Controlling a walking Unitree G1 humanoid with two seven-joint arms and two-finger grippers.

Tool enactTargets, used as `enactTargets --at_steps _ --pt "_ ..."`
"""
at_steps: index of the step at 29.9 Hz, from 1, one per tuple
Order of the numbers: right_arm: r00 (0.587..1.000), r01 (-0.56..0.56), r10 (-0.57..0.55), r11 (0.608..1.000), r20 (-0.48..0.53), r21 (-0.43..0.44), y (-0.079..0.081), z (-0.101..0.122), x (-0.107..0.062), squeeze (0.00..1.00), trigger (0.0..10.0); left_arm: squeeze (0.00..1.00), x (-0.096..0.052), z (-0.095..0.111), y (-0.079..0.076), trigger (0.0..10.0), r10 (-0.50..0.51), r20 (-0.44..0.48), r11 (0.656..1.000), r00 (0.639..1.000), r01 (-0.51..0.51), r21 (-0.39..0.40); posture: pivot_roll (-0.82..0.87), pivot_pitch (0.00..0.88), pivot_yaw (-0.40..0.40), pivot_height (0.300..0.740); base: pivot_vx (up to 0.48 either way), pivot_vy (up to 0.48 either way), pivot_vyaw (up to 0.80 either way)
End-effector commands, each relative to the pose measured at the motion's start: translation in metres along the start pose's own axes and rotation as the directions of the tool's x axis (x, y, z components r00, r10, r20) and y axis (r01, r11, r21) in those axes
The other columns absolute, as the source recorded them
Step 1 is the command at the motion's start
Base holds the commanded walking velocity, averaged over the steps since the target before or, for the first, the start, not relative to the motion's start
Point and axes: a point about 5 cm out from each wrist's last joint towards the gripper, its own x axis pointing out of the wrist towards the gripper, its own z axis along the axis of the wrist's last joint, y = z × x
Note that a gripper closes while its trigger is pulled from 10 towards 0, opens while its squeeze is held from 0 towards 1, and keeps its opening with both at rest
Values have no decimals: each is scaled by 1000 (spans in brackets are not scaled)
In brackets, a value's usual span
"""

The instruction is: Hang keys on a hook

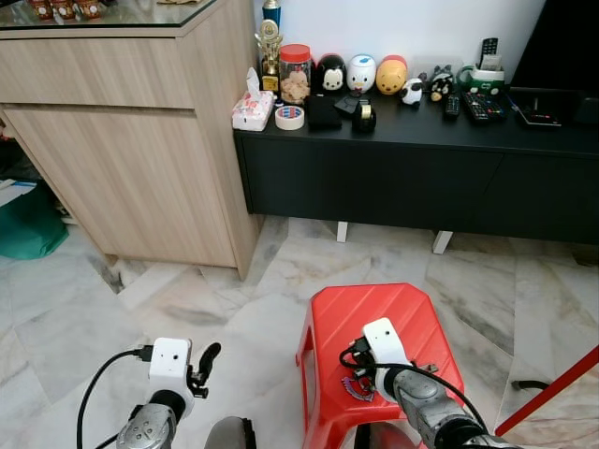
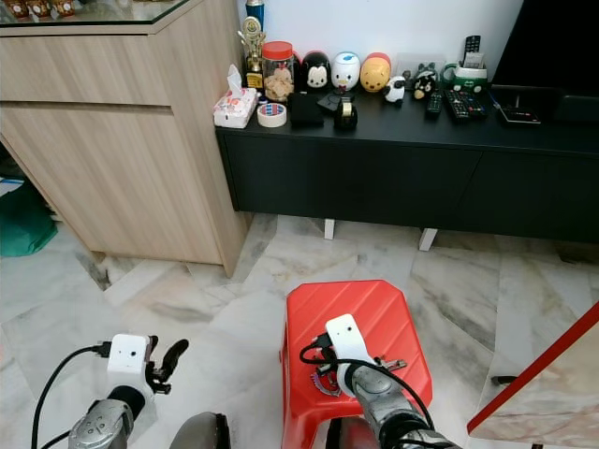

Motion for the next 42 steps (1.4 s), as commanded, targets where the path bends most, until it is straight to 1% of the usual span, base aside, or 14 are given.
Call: enactTargets --at_steps 1,2,3,4,10,14,15,16,17,22,23,24,25,42 --pt "999 1 -1 1000 35 3 0 10 1 1000 10000 0 0 -1 -2 10000 -7 0 1000 1000 7 10 105 7 -29 626 0 0 0" --pt "999 -3 3 1000 36 -3 0 10 1 812 10000 0 0 -1 -2 10000 -6 -1 1000 1000 6 10 104 7 -29 626 0 0 0" --pt "999 -3 3 1000 36 -3 0 10 1 812 10000 0 0 -1 -2 10000 -6 -1 1000 1000 6 10 104 7 -29 626 0 0 0" --pt "999 -9 9 1000 37 -8 0 11 1 0 10000 0 0 -1 -2 10000 -5 0 1000 1000 5 9 104 8 -29 626 0 0 0" --pt "999 -47 47 999 28 -10 4 11 2 0 10000 0 0 -1 -1 10000 -4 -2 1000 1000 4 9 103 10 -30 626 0 0 0" --pt "992 -125 125 988 -6 -89 8 11 2 0 10000 0 0 -1 -2 10000 -6 -1 1000 1000 6 9 103 11 -29 626 0 0 0" --pt "990 -141 139 983 -22 -117 9 10 2 792 10000 0 0 -1 -2 10000 -6 -1 1000 1000 6 8 101 14 -30 626 0 0 0" --pt "990 -141 139 983 -22 -117 9 10 2 792 10000 0 0 -1 -2 10000 -6 -1 1000 1000 6 8 101 14 -30 626 0 0 0" --pt "989 -145 140 976 -44 -159 8 9 2 1000 10000 0 0 -1 -2 10000 -7 -1 1000 1000 7 8 102 15 -31 626 0 0 0" --pt "989 -140 125 962 -77 -234 5 7 2 1000 10000 0 0 -2 -2 10000 -6 -1 1000 1000 6 7 104 19 -32 626 0 0 0" --pt "988 -147 125 949 -95 -278 5 7 2 925 10000 0 -1 -2 -2 10000 -5 -1 1000 1000 5 7 108 22 -34 626 0 0 0" --pt "987 -151 126 945 -101 -291 5 8 2 925 10000 0 -1 -2 -2 10000 -4 -1 1000 1000 4 7 109 23 -34 626 0 0 0" --pt "986 -153 126 941 -107 -300 5 7 2 0 10000 0 -2 -2 -2 10000 -4 0 1000 1000 4 7 112 25 -35 626 0 0 0" --pt "988 -122 90 953 -126 -276 7 -1 2 0 10000 0 -15 9 -6 10000 -16 53 1000 998 15 18 135 95 -35 626 0 0 0"
